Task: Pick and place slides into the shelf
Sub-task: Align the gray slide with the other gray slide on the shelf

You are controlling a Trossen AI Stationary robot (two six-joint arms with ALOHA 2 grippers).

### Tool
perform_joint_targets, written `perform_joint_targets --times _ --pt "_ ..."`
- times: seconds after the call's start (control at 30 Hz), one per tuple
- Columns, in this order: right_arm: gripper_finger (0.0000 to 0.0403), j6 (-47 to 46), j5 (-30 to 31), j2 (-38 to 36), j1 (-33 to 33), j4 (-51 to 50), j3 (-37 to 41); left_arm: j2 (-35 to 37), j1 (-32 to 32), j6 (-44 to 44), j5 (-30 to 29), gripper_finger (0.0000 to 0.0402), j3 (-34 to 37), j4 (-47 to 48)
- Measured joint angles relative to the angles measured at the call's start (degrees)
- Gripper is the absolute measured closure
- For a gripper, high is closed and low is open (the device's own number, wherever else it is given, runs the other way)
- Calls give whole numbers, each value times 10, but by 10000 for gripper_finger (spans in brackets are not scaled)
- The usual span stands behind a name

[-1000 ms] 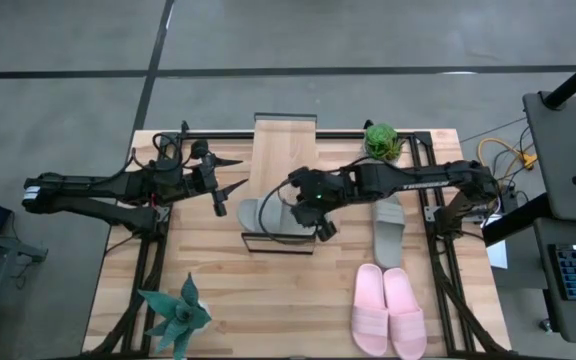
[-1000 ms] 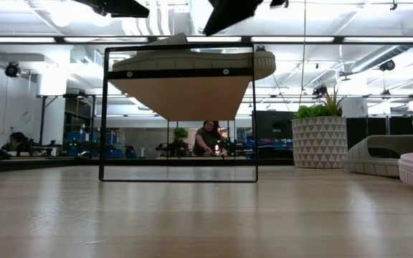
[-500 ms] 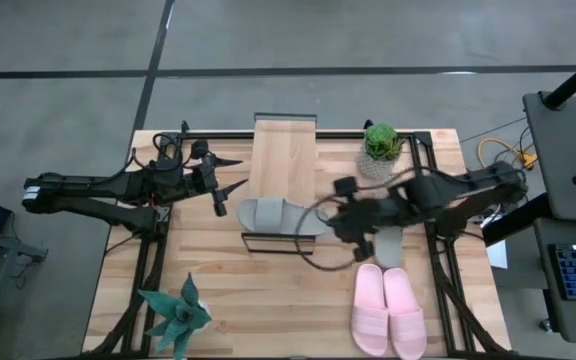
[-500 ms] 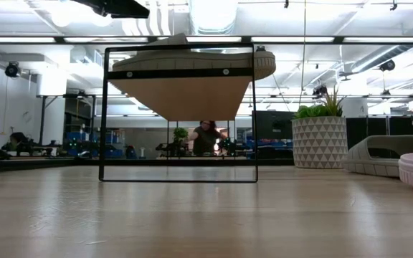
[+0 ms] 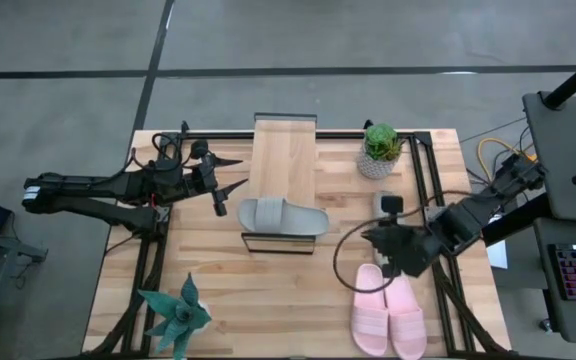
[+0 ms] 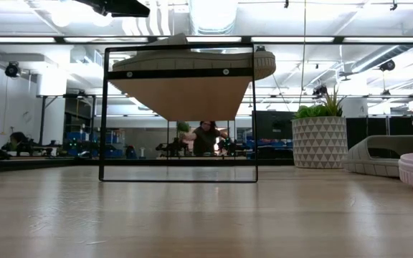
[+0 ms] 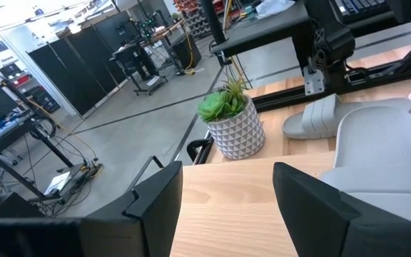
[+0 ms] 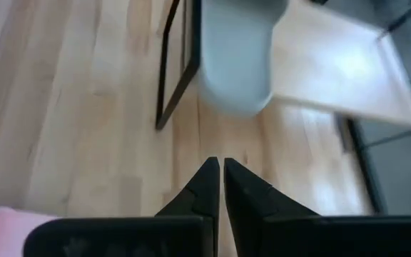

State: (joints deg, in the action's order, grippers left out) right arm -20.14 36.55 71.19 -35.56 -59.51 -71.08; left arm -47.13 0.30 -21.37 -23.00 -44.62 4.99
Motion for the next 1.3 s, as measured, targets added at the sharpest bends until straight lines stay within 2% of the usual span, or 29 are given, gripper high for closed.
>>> perform_joint_targets --times 0.13,0.37,0.8,0.9,1.03,1.17,1.3 --pt "390 -61 24 1 -26 -4 46 0 0 0 0 198 0 1" --pt "390 -161 11 1 -36 -5 115 -4 0 0 0 198 0 2" --pt "383 -232 0 7 -35 -7 187 -34 0 -4 0 198 -2 -5" --pt "360 -233 -24 11 -35 -5 195 -37 0 -4 0 198 -4 -6" --pt "311 -234 -26 14 -35 0 212 -36 0 -5 0 198 -4 -9" --pt "257 -234 -7 14 -34 -4 227 -37 0 -5 0 198 -3 -12" --pt "222 -234 4 13 -34 -5 241 -39 0 -5 0 198 -3 -17"
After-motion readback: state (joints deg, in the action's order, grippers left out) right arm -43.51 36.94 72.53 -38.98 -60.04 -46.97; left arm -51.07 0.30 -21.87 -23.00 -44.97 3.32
